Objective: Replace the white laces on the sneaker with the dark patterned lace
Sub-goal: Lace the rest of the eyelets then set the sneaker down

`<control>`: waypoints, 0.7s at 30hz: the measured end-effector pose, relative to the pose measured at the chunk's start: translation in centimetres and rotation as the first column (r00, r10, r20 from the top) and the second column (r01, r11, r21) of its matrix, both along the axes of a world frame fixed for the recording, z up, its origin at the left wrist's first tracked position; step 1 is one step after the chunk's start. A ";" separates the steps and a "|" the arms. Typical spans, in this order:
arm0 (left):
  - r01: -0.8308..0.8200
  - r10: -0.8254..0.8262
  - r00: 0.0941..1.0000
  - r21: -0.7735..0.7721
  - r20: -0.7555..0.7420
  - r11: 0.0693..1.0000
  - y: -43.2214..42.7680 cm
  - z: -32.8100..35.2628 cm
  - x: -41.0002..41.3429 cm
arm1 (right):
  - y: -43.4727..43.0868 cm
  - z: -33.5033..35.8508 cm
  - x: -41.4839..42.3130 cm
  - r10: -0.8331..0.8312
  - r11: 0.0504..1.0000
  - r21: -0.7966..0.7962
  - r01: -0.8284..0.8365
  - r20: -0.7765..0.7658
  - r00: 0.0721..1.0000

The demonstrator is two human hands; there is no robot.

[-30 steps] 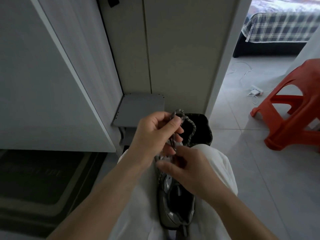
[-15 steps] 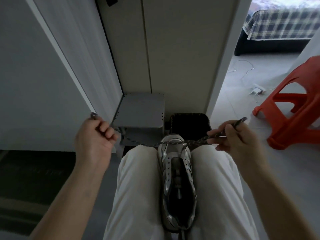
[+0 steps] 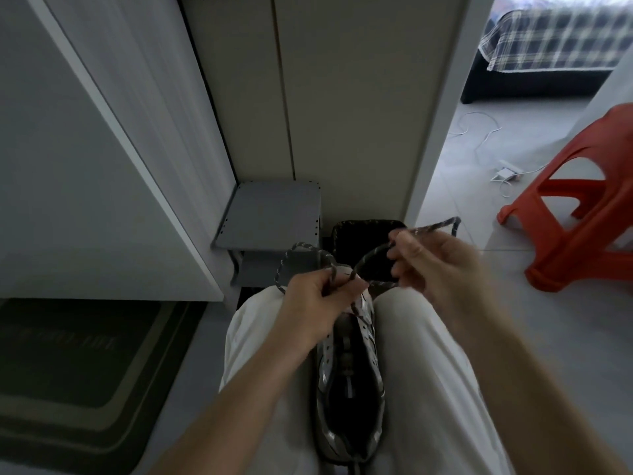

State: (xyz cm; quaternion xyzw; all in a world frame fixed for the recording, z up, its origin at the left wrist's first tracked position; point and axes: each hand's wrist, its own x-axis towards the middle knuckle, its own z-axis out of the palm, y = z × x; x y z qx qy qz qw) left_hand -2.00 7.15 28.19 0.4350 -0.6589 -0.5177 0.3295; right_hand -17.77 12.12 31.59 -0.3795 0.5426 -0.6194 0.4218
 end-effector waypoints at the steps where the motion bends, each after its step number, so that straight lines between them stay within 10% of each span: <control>1: 0.007 -0.002 0.998 0.080 -0.057 0.997 -0.2 0.1 0.0 | 0.1 -0.5 0.6 0.026 0.996 0.086 -0.010 -0.179 0.983; 6: 0.112 -0.067 0.988 0.342 -0.141 0.933 -0.2 0.5 0.0 | 1.3 -3.6 2.9 0.222 0.969 0.224 -0.107 -0.591 0.776; 13: 0.024 -0.027 0.991 0.018 0.134 1.000 0.2 -1.0 -0.6 | 1.3 -4.7 1.6 0.208 0.973 0.230 -0.014 -0.851 0.483; 21: -0.003 0.036 0.920 -0.084 0.390 0.996 0.6 -1.8 0.0 | 1.2 -6.0 -1.1 0.068 0.975 0.194 0.112 -0.735 0.675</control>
